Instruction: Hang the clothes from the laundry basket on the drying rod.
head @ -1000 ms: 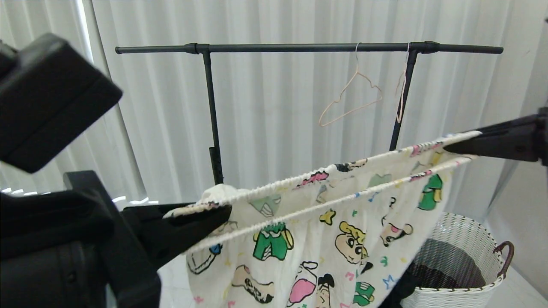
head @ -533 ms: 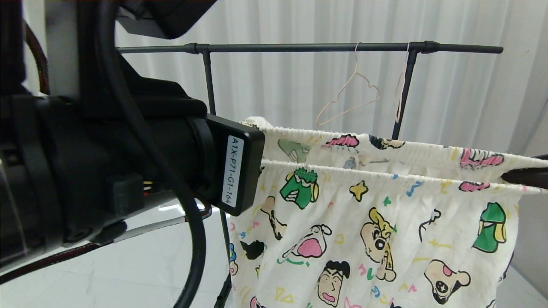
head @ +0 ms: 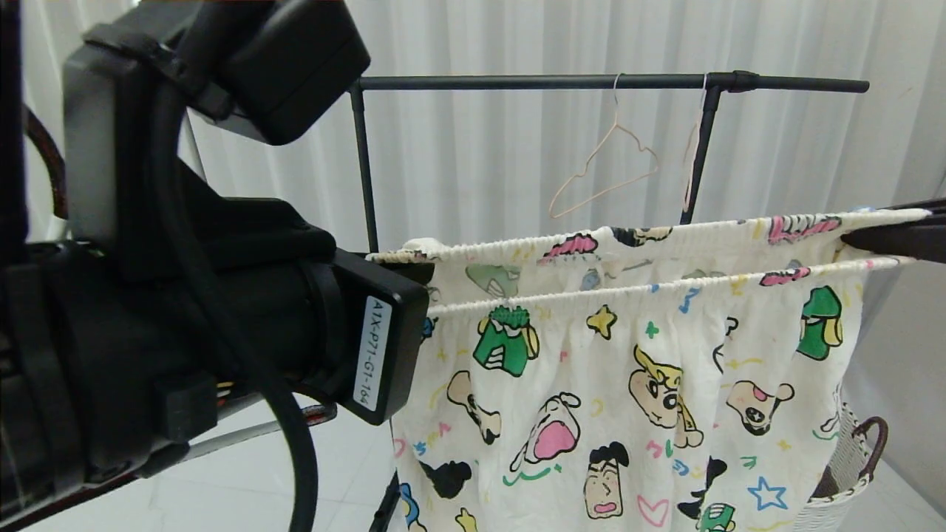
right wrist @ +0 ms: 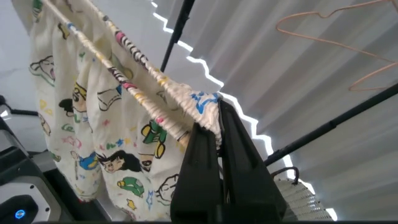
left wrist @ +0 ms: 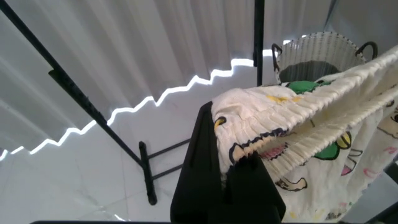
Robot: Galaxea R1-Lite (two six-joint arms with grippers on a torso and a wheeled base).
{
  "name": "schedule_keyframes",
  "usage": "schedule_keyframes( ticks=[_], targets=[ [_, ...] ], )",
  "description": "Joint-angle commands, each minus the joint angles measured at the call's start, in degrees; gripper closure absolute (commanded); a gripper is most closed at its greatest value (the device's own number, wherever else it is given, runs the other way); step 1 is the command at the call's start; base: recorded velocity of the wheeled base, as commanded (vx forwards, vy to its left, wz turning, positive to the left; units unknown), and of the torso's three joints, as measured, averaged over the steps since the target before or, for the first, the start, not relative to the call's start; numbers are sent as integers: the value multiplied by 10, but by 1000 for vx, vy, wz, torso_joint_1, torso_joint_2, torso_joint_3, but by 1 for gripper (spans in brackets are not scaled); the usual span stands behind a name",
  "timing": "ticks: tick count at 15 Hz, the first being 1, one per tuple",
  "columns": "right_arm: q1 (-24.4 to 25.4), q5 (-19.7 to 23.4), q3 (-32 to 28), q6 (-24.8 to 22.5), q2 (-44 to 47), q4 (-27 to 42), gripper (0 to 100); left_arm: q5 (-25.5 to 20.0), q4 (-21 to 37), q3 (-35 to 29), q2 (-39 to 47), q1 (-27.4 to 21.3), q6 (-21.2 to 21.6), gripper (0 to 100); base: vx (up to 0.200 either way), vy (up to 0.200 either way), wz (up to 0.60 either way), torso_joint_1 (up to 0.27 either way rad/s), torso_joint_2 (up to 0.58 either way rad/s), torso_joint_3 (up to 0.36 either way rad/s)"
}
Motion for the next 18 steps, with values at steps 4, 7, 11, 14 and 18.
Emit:
schedule_keyframes(
  ticks=[4,7,11,14,18],
  targets=[
    [-1,1,9,0,6,-1,100,7,-1,6,-18,0,0,100,0,0,0,0,0,0],
    [-1,0,16,0,6,0,0,7,-1,7,-17,0,0,100,0,0,0,0,0,0],
    [-1,10,38,0,-13,-1,0,52,0,5,-4,2,0,100,0,0,0,0,0,0],
    [-23,1,36,6,-20,-1,0,63,0,12,-10,2,0,100,0,0,0,0,0,0],
    [-233,-199,69,-7,-21,39,0,86,5,86,-84,101,84,100,0,0,0,0,0,0]
  ],
)
